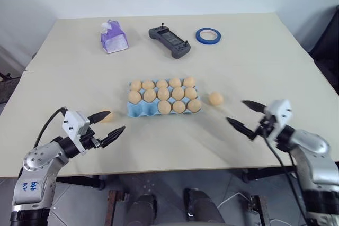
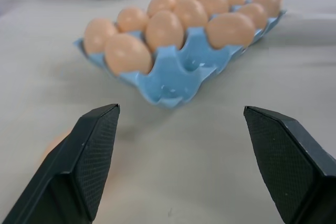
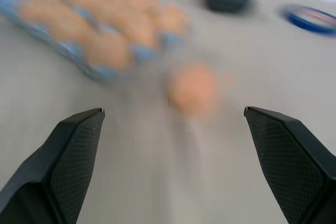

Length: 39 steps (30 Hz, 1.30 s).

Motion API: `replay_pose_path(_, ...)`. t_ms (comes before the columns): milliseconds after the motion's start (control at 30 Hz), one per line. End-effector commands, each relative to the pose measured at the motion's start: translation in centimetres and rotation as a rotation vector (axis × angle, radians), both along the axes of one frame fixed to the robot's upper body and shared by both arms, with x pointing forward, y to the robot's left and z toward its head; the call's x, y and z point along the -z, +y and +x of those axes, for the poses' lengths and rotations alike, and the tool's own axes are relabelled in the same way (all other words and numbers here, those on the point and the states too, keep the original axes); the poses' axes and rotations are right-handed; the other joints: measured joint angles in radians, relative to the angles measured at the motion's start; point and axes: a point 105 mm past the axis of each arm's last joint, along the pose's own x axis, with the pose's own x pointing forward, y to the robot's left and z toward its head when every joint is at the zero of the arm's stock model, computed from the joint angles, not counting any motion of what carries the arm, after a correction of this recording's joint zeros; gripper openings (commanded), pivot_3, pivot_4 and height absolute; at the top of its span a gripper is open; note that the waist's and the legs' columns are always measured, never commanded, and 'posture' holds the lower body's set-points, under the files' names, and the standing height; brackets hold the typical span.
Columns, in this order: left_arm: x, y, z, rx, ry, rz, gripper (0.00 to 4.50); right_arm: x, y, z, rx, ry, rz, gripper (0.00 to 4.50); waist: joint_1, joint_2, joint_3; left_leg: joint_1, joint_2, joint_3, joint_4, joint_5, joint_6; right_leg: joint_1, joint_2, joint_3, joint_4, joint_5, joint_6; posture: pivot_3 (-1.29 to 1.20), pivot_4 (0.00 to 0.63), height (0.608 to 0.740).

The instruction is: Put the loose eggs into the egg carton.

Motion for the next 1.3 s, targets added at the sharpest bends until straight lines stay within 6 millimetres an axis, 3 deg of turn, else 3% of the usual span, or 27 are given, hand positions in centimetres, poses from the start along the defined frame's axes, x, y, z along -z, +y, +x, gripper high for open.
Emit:
replay_pose_path(33, -1.2, -0.9, 0.3, 0.071, -0.045, 0.009, 4.39, -0.5, -2.5, -1.0, 0.119, -0.058, -0.01, 4.5, -0.002, 0.0, 0.0, 0.001, 0.0, 0.0, 0.0, 0.0, 0.0, 0.001, 0.0, 0.0, 0.0, 0.0, 0.0, 0.0, 0.15, 0.74)
replay_pose_path(133, -1.6, -1.4, 0.8, 0.098, -0.055, 0.007, 4.49, 0.3, -2.8, -1.2, 0.147, -0.047, -0.008, 4.5, -0.01, 0.0, 0.0, 0.002, 0.0, 0.004, 0.001, 0.0, 0.001, 0.001, 0.001, 0.002, 0.001, 0.001, 0.0, 0.0, 0.15, 0.74)
replay_pose_path(267, -1.7, -1.3, 1.1, 0.103, -0.056, 0.012, 4.49, -0.2, -1.2, -0.1, 0.077, -0.04, 0.004, 4.5, -0.029, 0.0, 0.0, 0.003, 0.001, 0.006, 0.003, 0.001, 0.001, 0.002, 0.001, 0.004, 0.003, 0.002, 0.002, 0.0, 0.15, 0.74)
replay_pose_path(533, -1.6, -1.9, 0.6, 0.134, -0.034, 0.007, 4.49, -3.1, 4.6, 6.0, -0.133, -0.004, 0.048, 4.5, -0.031, -0.001, 0.0, 0.009, 0.001, 0.009, 0.003, 0.001, 0.002, 0.003, 0.002, 0.004, 0.005, 0.003, 0.002, 0.0, 0.15, 0.74)
replay_pose_path(867, -1.5, -1.8, -0.6, 0.107, -0.039, 0.009, 4.49, -1.3, 8.4, 9.7, -0.23, 0.069, -0.011, 4.5, -0.025, -0.001, 0.0, -0.004, 0.001, 0.007, 0.0, 0.0, 0.0, -0.007, 0.0, 0.002, 0.001, 0.003, 0.002, 0.0, 0.15, 0.74)
replay_pose_path(967, -1.5, -1.6, -0.8, 0.089, -0.038, 0.008, 4.5, -0.8, 8.7, 10.2, -0.23, 0.076, -0.013, 3.84, -0.025, -0.001, 0.0, -0.006, 0.001, 0.01, 0.001, -0.001, 0.0, -0.012, -0.001, 0.002, 0.004, 0.003, 0.002, 0.0, 0.15, 0.74)
replay_pose_path(1100, -1.5, -1.1, -1.0, 0.06, -0.041, 0.004, 4.5, -1.5, 9.3, 10.6, -0.246, 0.046, 0.002, 2.55, -0.028, -0.001, 0.0, -0.006, 0.002, 0.01, 0.001, -0.001, 0.0, -0.012, 0.0, 0.002, 0.005, 0.003, 0.001, 0.0, 0.15, 0.74)
replay_pose_path(1200, -1.6, -0.7, -1.0, 0.034, -0.047, -0.001, 4.5, -3.3, 10.5, 10.6, -0.291, -0.006, 0.044, 2.55, -0.03, -0.001, 0.0, -0.005, 0.002, 0.011, 0.002, -0.001, 0.0, -0.012, 0.0, 0.002, 0.006, 0.003, 0.001, 0.0, 0.15, 0.74)
replay_pose_path(1300, -1.7, 0.1, -1.1, -0.013, -0.05, -0.013, 4.5, -5.4, 13.9, 9.4, -0.428, -0.056, 0.067, 2.55, -0.033, -0.001, 0.0, -0.005, 0.003, 0.011, 0.001, 0.0, 0.0, -0.012, 0.001, 0.002, 0.006, 0.003, 0.001, 0.0, 0.15, 0.74)
